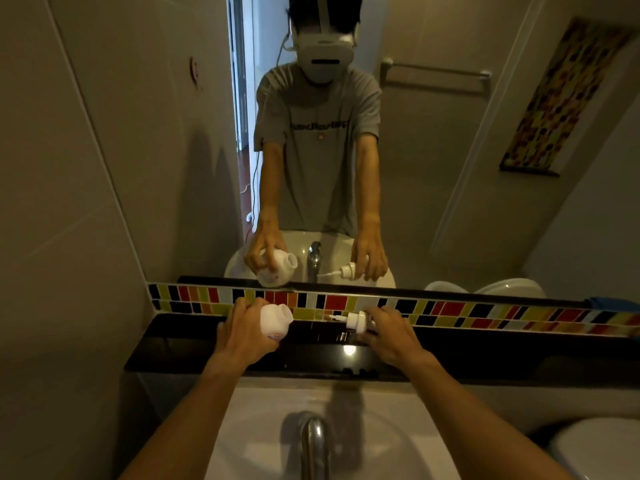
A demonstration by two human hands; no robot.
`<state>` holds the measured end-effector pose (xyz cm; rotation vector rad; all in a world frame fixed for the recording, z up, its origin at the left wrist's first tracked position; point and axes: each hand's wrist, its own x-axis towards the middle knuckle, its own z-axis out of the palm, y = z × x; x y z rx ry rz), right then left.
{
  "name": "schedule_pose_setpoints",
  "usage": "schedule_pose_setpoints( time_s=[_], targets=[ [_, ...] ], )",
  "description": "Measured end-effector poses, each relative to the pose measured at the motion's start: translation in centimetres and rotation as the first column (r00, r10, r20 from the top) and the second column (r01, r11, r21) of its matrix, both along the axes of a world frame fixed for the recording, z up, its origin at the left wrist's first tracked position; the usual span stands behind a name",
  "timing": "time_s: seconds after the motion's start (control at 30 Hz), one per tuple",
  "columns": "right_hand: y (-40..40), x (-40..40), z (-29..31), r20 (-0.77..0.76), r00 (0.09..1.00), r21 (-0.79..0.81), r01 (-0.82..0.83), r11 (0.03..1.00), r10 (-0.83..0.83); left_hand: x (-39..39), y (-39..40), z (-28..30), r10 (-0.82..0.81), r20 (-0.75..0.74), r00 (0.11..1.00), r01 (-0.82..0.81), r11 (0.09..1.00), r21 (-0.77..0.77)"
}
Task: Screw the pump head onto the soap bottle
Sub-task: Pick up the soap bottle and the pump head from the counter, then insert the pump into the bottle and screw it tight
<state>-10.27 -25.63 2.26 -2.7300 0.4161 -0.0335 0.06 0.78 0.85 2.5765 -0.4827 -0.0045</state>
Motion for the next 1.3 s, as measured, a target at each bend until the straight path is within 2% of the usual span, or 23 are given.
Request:
schedule_pose_setpoints(
  time_s=[0.13, 0.3, 0.53, 0.73, 0.87, 0.93, 1.0, 1.03, 1.07, 1.1, 1.13, 1.2, 1.23, 1.3],
  targets=[
    [0.7, -1.0, 3.3, 0.042, 0.996, -0.037, -0.075, 0.997, 0.076, -1.4, 0.2, 2.6, -0.042, 0.149, 0.988, 0.030, 0.996, 0.081],
    [2.5, -2.1, 5.6, 0.051, 0.987, -0.110, -0.145, 0.983, 0.151, -3.7, -1.0, 5.3, -0.120, 0.240, 0.963, 0.088, 0.986, 0.139],
    [4.2, -3.0, 7.3, 0.079, 0.976, -0.160, -0.186, 0.969, 0.201, -6.1, -3.2, 6.8, -0.207, 0.300, 0.931, 0.181, 0.977, 0.113],
    [4.9, -3.3, 8.5, 0.049, 0.970, -0.161, -0.226, 0.961, 0.236, -7.3, -4.4, 7.1, -0.212, 0.289, 0.933, 0.209, 0.977, 0.043],
    [5.0, -3.8, 10.0, 0.078, 0.971, -0.178, -0.210, 0.962, 0.226, -7.4, -4.3, 7.1, -0.206, 0.185, 0.961, 0.236, 0.959, -0.156],
    [5.2, -4.2, 10.9, 0.169, 0.968, -0.068, -0.178, 0.982, 0.188, -7.7, -4.2, 7.1, -0.215, 0.104, 0.971, 0.237, 0.919, -0.315],
    [5.6, -4.4, 11.7, 0.365, 0.931, 0.257, -0.100, 0.961, -0.001, -8.1, -4.4, 7.3, -0.209, 0.016, 0.978, 0.193, 0.869, -0.455],
    [5.6, -4.3, 11.9, 0.423, 0.895, 0.467, -0.082, 0.880, -0.141, -8.2, -4.6, 7.5, -0.201, -0.029, 0.979, 0.159, 0.846, -0.508],
    [5.4, -4.2, 11.9, 0.402, 0.881, 0.638, -0.075, 0.766, -0.249, -8.4, -4.8, 7.6, -0.194, -0.077, 0.978, 0.120, 0.825, -0.553],
    [5.2, -4.0, 11.8, 0.338, 0.896, 0.737, -0.063, 0.673, -0.287, -8.4, -5.0, 7.7, -0.191, -0.123, 0.974, 0.083, 0.802, -0.592],
    [5.1, -4.1, 11.9, 0.261, 0.930, 0.763, -0.033, 0.646, -0.260, -8.5, -5.3, 7.8, -0.198, -0.163, 0.967, 0.054, 0.779, -0.624],
    [5.4, -4.2, 11.7, 0.166, 0.970, 0.752, -0.007, 0.659, -0.179, -8.6, -5.8, 8.0, -0.232, -0.220, 0.948, 0.033, 0.754, -0.656],
    [5.7, -4.3, 11.6, 0.158, 0.973, 0.764, -0.013, 0.645, -0.169, -8.7, -6.0, 8.1, -0.253, -0.236, 0.938, 0.037, 0.752, -0.658],
    [6.3, -4.0, 11.7, 0.207, 0.957, 0.833, -0.064, 0.549, -0.204, -8.9, -6.4, 8.4, -0.274, -0.241, 0.931, 0.057, 0.762, -0.645]
  ],
)
